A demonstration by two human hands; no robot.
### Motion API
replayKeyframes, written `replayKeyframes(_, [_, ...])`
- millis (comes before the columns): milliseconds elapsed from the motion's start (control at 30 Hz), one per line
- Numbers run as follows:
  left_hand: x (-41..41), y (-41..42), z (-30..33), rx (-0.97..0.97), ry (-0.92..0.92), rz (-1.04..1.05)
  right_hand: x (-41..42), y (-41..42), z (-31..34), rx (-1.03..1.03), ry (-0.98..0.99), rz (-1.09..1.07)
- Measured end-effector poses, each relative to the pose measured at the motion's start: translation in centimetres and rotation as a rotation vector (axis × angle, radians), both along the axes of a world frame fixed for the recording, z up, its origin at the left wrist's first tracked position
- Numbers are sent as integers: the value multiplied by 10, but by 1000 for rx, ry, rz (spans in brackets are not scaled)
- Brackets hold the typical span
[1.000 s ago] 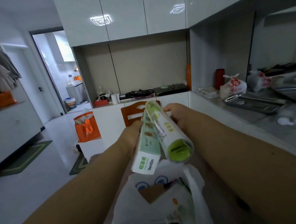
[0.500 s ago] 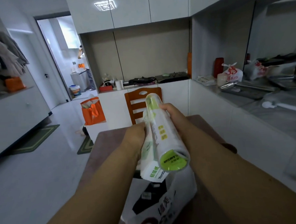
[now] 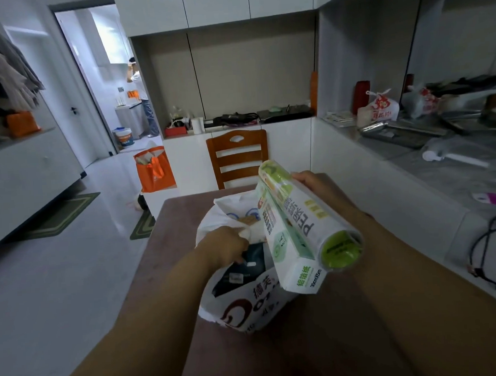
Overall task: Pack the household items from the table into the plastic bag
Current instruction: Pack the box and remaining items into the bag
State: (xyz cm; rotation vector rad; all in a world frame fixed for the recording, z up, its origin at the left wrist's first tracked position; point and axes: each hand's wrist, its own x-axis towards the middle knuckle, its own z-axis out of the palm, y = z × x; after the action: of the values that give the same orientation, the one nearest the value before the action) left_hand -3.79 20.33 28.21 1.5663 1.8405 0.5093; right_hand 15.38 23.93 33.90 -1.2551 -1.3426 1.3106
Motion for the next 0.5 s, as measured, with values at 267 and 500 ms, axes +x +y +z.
replayKeyframes(267, [-35,-7,32,283,-442,186,-17,-30,-22,-386,196,104])
replayKeyframes(500, [-68,-23,39,207,-858,156,-64,-8,-27,-661,245,-92])
